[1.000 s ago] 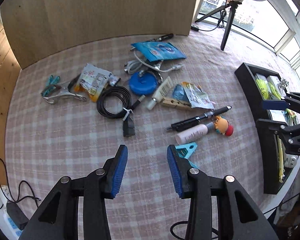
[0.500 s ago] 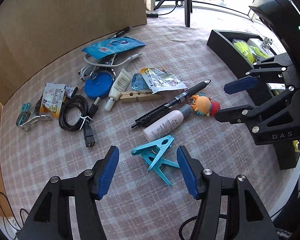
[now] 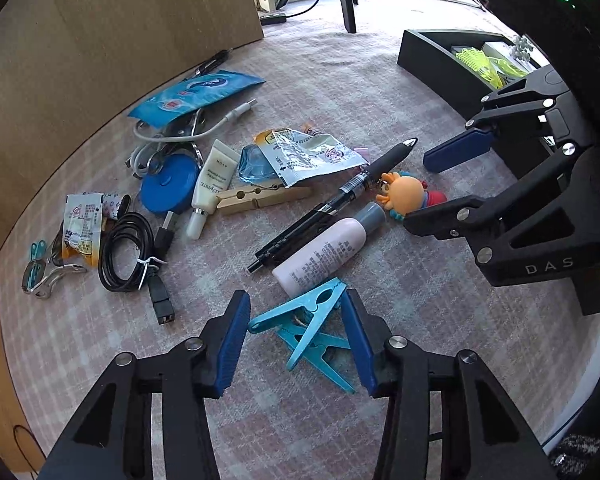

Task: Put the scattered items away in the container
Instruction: 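Grasp the teal clothespin with the left gripper while the right grasps the toy figure, then carry the clothespin and toy figure to the tray and release them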

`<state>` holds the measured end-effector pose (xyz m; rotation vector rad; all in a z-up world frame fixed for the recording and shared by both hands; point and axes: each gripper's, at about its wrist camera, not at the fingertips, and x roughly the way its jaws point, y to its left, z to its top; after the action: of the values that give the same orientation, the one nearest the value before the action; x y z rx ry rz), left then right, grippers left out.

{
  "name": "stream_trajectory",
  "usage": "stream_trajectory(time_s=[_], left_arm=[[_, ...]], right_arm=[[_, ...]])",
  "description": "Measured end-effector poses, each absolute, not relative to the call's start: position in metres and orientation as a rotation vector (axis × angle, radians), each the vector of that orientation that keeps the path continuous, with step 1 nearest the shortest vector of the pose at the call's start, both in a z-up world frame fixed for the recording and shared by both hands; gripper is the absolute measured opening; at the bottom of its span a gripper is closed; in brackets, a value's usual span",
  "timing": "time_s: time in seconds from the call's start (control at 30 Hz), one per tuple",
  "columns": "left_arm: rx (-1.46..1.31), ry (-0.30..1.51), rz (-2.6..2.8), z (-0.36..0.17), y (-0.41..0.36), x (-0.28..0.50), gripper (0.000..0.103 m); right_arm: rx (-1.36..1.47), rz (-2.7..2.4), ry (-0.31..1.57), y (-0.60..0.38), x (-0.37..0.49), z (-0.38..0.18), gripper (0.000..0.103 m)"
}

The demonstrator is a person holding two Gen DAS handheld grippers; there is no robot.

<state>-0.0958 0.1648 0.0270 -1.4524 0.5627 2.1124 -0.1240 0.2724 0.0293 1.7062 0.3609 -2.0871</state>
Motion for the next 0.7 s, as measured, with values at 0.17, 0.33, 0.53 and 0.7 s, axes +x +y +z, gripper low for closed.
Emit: stream_trajectory(time_s=[0.17, 0.33, 0.53, 0.7], left_arm=[[-1.449, 0.542, 2.102, 0.030, 0.163, -0.095, 0.037], [-1.450, 0.511, 2.118, 0.035, 0.159, -0.091, 0.031], [-1.455, 0.440, 2.151, 0.045, 0.152, -0.089, 0.031], [-1.412, 0.425, 2.187, 0.063, 0.155, -0.086, 0.031]], right_arm=[[1.703, -2.073, 0.341, 0.270, -0.124, 0.032, 0.031], [1.715, -2.068, 0.299, 0.271, -0.123, 0.033, 0.026], [1.721, -2.084, 0.213, 0.282, -0.121, 0.044, 0.016], [1.694, -2.129, 0.171, 0.294, -0.119, 0.063, 0.014]])
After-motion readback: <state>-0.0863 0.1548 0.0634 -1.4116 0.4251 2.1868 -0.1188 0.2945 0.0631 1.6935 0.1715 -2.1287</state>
